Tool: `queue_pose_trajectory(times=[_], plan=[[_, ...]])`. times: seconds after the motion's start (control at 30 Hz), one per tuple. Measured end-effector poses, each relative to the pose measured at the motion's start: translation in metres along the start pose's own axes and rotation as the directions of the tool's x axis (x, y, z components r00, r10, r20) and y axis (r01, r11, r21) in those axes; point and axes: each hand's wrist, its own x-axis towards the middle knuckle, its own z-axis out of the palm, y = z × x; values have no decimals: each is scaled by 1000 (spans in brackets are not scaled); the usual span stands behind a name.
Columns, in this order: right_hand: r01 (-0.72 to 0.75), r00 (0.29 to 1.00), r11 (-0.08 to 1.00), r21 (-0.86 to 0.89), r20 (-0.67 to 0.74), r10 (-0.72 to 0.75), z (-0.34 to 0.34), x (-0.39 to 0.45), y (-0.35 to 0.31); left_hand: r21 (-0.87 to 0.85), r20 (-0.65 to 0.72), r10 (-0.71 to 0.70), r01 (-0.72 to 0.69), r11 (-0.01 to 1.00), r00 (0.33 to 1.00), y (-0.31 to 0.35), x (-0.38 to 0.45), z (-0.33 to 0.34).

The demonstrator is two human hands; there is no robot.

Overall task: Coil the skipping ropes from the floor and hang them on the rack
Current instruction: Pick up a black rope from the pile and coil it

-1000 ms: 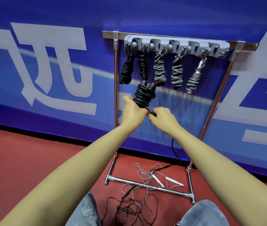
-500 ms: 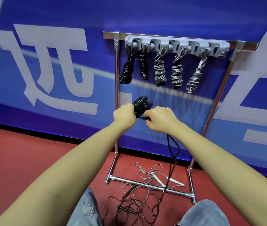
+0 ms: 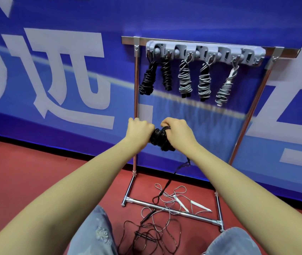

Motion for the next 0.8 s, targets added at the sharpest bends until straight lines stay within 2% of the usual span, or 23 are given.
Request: queue_pose_trajectory(times=[0.1, 0.23, 0.3, 0.33, 0.4, 0.53, 0.6, 0.67, 0.73, 0.8], plan=[[-18, 1000, 996, 92, 5, 17, -2, 1, 2, -12, 25, -16, 16, 1000, 1000, 1, -2, 0], [-92, 995, 989, 113, 40, 88, -5, 1, 4, -1, 39, 138, -138, 990, 990, 2, -3, 2], [-115, 993, 993, 40, 7, 115, -5, 1, 3, 45, -9, 275, -275, 960, 961, 1, -6, -4], [-134, 991, 991, 10, -15, 134, -5, 2, 3, 88, -90, 330, -322, 943, 940, -1, -7, -5], [-168, 985, 985, -42, -35, 166, -7, 6, 5, 64, -224, 422, -418, 906, 879, -9, 0, 0], [-186, 982, 969, -161, 0, 188, -14, 12, 12, 62, -325, 511, -521, 851, 796, -16, -8, 0], [-175, 984, 970, -168, 3, 178, -15, 13, 14, 11, -484, 497, -563, 827, 721, -17, -8, 1], [-162, 987, 977, -142, -5, 163, -16, 12, 14, -103, -598, 425, -591, 800, 679, -15, -6, -1], [-148, 989, 987, -58, -11, 148, -17, 8, 18, -312, -634, 290, -580, 752, 717, -11, -8, -7], [-129, 990, 989, 66, -49, 133, -16, 4, 25, -578, -532, 106, -452, 679, 840, -4, -13, -17]])
